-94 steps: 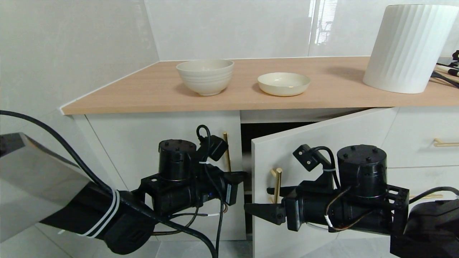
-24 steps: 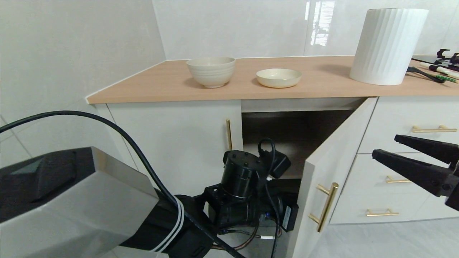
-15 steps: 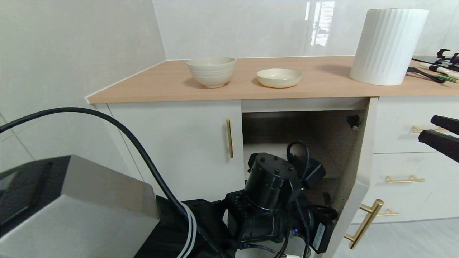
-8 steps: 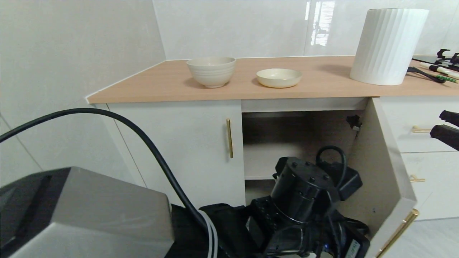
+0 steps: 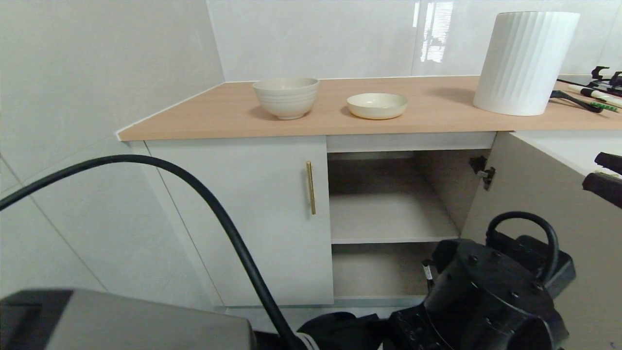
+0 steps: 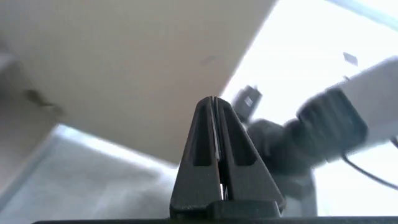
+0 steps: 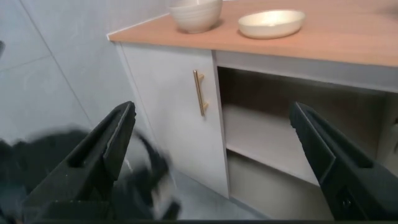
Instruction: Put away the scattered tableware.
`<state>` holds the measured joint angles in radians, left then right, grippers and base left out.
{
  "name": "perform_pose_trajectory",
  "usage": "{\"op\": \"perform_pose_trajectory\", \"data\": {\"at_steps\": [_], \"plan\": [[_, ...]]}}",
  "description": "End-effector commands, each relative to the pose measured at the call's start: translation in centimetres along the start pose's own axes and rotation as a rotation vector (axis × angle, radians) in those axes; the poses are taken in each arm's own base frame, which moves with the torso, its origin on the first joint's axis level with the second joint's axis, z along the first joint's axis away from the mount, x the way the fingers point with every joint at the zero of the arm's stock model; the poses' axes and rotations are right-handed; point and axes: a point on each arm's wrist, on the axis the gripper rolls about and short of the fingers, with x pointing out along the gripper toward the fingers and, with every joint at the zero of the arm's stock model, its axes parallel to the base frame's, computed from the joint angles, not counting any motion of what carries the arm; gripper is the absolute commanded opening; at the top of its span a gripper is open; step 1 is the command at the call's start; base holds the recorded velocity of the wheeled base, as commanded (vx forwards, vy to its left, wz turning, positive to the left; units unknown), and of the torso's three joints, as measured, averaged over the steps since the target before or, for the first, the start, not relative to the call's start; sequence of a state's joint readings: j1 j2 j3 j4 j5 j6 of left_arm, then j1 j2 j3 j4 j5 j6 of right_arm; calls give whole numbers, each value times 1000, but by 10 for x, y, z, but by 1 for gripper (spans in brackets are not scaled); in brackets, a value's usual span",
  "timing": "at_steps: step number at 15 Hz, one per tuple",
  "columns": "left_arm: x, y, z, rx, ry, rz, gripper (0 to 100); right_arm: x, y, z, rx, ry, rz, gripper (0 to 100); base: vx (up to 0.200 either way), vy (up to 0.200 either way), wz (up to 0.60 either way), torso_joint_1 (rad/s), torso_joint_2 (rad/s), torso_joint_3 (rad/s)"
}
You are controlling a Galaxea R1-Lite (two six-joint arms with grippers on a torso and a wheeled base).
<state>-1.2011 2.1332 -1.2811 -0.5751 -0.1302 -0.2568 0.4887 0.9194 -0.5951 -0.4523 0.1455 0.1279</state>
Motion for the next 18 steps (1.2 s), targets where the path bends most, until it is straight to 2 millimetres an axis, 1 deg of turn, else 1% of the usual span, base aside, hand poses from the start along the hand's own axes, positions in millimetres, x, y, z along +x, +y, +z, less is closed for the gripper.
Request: {"op": "perform_pose_trajectory", "data": {"at_steps": [1,2,3,4,5,6,7,8,9,11,12,13,14,15,16,18], "plan": [[-43,30,26,-29,-75,113,0,15,-4,-11,11,69,-8,100,0,0,0,0,0,0],[-65,47,34,-43,-96,166,0,25,-6,-19,18,115,-14,100,0,0,0,0,0,0],[-81,63,36,-45,-103,218,0,31,-8,-24,23,147,-18,100,0,0,0,0,0,0],[-107,86,42,-53,-132,298,0,41,-10,-32,31,200,-23,100,0,0,0,0,0,0],[-133,104,43,-72,-151,371,0,54,-12,-39,37,243,-9,100,0,0,0,0,0,0],[-153,115,43,-85,-163,427,0,65,-13,-40,45,264,18,100,0,0,0,0,0,0],[-173,123,44,-92,-189,473,0,82,-16,-41,64,279,32,100,0,0,0,0,0,0],[-187,127,46,-92,-209,504,0,96,-18,-40,105,284,23,100,0,0,0,0,0,0],[-201,130,47,-82,-225,537,100,103,-19,-39,135,282,20,100,0,0,0,0,0,0],[-224,130,48,-67,-248,580,100,106,-18,-42,109,294,25,100,0,0,0,0,0,0],[-243,127,41,-47,-248,613,100,106,-16,-42,35,291,14,100,0,0,0,0,0,0],[-256,132,35,-37,-240,644,100,103,-17,-48,30,313,-4,100,0,0,0,0,0,0],[-258,134,34,-35,-238,641,100,103,-17,-51,31,323,-4,100,0,0,0,0,0,0],[-275,136,38,-2,-256,609,100,100,-19,-58,39,345,-21,100,0,0,0,0,0,0],[-286,133,43,11,-285,630,100,99,-23,-56,40,335,-37,100,0,0,0,0,0,0],[-311,122,58,44,-360,679,100,92,-21,-50,33,308,-35,100,0,0,0,0,0,0]]}}
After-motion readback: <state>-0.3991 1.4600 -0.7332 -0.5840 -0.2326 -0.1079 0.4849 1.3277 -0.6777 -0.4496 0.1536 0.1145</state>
